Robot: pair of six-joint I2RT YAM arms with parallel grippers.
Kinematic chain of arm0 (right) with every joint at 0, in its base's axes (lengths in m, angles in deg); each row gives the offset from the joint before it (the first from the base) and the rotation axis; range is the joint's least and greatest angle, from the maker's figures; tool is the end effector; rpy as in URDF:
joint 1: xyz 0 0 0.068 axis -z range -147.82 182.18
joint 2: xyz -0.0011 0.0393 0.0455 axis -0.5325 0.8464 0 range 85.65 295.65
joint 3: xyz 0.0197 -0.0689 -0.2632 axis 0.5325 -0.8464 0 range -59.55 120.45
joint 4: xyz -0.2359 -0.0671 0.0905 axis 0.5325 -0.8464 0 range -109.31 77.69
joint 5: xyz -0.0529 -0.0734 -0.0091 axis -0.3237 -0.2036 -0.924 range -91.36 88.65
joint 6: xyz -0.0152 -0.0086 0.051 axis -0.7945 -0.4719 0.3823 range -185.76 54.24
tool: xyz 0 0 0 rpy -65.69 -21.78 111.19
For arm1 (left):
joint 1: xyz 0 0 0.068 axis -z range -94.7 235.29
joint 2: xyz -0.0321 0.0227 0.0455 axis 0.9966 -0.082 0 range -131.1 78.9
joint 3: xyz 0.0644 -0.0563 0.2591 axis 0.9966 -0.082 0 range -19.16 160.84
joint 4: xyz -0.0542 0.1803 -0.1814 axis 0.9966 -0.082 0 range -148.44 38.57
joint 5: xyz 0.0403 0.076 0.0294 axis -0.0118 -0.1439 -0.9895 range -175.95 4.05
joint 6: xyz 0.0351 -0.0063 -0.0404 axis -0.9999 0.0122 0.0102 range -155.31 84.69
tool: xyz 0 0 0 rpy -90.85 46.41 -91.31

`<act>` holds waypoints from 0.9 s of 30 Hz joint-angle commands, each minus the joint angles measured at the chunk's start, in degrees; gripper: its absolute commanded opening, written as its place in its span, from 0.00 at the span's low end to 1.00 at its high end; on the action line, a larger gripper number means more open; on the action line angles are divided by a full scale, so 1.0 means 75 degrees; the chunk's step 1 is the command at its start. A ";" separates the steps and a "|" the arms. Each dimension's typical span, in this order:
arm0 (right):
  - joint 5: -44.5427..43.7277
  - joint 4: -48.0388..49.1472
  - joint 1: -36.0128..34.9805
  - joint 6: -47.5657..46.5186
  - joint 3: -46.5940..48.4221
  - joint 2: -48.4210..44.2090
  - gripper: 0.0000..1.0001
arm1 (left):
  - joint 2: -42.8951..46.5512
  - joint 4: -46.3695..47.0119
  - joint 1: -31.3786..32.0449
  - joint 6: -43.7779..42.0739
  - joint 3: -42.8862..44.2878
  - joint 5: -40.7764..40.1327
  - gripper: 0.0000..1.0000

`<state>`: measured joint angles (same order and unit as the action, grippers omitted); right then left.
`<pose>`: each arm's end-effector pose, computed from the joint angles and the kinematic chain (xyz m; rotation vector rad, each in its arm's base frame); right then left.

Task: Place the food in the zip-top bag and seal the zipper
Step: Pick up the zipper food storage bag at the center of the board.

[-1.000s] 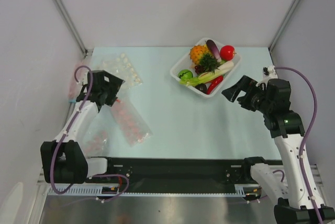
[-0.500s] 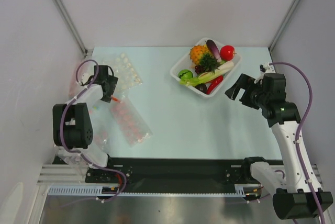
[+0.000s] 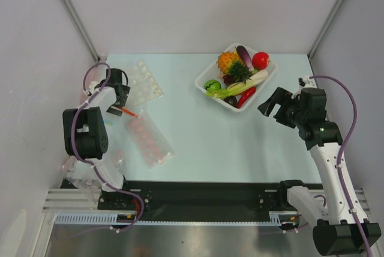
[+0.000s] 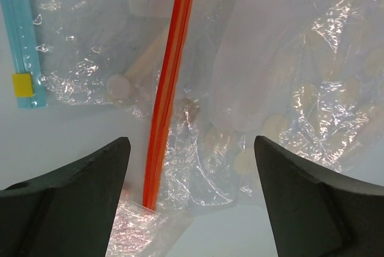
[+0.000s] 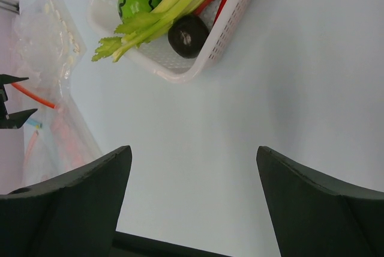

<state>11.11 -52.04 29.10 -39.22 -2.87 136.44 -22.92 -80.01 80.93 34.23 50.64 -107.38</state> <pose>0.1804 0.0173 0.3423 0.3204 2.1706 0.5300 0.3642 0.0407 0.1996 -1.6111 1.9341 0.0456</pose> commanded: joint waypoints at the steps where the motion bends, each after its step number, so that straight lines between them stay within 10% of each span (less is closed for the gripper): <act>1: -0.0080 0.0351 0.0023 0.0082 0.0012 0.0049 0.92 | -0.0322 -0.0421 -0.0145 0.0057 0.0385 -0.0073 0.90; 5: -0.0022 0.0421 0.0034 0.0070 0.0059 0.0166 0.92 | -0.0579 0.0362 -0.0273 -0.0212 0.0232 0.0477 0.82; 18: 0.0446 0.0878 0.0023 0.0327 -0.0034 0.0225 0.96 | 0.0414 -0.0010 -0.0345 -0.0962 0.0315 0.0034 0.00; 27: 0.1466 0.1488 -0.0163 0.0200 -0.0117 0.0318 0.87 | 0.2568 0.0166 -0.0321 -0.0929 -0.0750 0.0501 0.00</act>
<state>17.93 -45.41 28.95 -37.10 -4.24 139.02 -9.08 -79.34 78.73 27.12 47.99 -105.24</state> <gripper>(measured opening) 0.877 0.011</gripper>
